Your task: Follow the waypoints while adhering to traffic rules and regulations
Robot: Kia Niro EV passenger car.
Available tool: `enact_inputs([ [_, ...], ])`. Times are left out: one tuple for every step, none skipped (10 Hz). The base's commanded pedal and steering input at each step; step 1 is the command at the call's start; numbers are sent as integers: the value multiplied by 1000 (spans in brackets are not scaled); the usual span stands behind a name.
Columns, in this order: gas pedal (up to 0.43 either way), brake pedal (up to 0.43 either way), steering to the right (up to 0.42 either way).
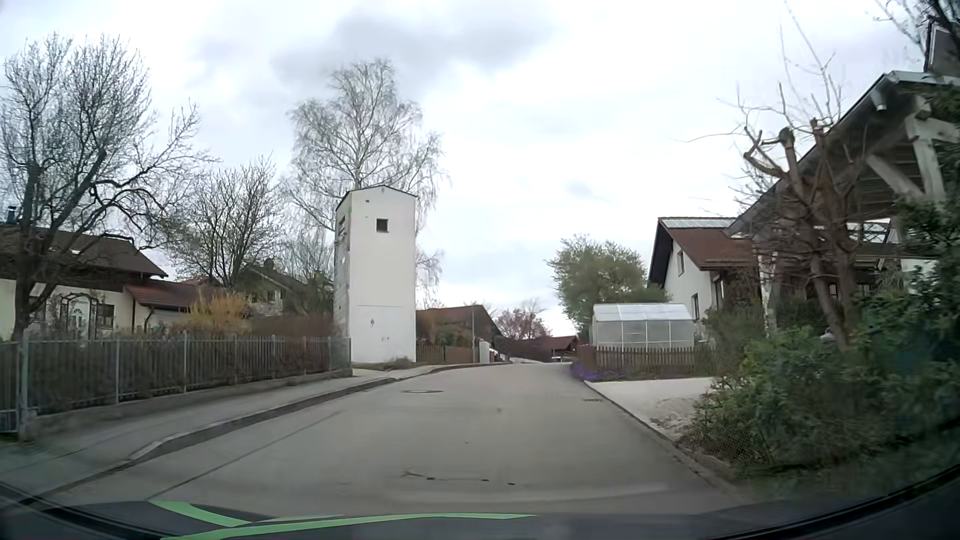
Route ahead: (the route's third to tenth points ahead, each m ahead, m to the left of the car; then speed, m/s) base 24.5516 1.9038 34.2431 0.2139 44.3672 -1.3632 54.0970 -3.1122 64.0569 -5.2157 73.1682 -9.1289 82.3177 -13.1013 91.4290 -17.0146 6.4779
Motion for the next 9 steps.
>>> enact_inputs([
  [260,0,24],
  [260,0,22],
  [260,0,21],
  [260,0,20],
  [260,0,20],
  [260,0,20],
  [260,0,21],
  [260,0,21],
  [260,0,21],
])
